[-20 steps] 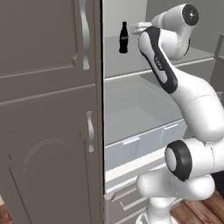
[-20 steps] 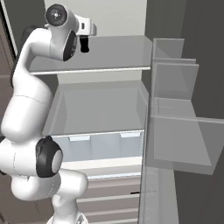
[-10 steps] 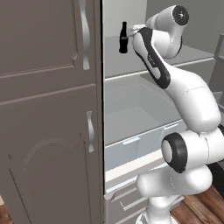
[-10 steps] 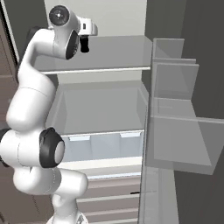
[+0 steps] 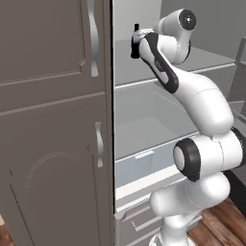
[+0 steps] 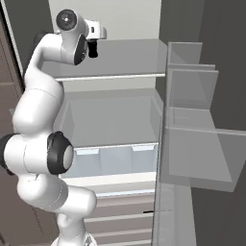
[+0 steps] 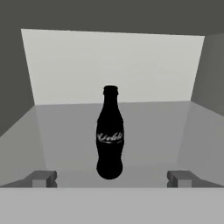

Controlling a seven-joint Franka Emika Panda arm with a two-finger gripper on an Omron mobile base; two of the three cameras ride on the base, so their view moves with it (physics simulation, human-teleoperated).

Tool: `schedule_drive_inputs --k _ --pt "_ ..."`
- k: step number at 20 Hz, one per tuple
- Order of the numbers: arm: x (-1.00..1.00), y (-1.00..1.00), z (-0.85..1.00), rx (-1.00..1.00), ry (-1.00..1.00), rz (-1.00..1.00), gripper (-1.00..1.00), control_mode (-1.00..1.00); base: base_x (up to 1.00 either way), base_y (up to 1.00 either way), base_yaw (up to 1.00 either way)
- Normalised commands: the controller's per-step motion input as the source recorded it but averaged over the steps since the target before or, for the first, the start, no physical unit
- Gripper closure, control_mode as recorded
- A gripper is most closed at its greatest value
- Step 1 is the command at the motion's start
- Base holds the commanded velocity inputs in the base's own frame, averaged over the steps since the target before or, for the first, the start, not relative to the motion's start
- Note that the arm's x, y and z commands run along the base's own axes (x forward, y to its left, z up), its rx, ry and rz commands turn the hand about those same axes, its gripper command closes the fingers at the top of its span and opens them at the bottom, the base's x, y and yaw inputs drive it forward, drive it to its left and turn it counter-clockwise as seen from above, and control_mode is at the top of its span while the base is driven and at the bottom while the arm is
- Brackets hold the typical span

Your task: Open the fridge, grab two sodas, and place both sodas inside the bowl with ice on the dining counter.

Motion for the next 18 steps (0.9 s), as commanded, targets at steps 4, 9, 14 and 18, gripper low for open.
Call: schedule_drive_inputs --k 4,9,14,18 --pt "0.3 0.12 0.0 0.0 0.0 0.0 -1.0 -1.0 0.0 0.0 0.0" --pt "0.33 0.02 0.0 0.0 0.0 0.0 -1.0 -1.0 0.0 0.0 0.0" --pt "0.35 0.0 0.0 0.0 0.0 0.0 -1.0 -1.0 0.0 0.0 0.0" --pt "0.38 0.03 0.0 0.0 0.01 0.0 -1.0 -1.0 0.0 0.0 0.0"
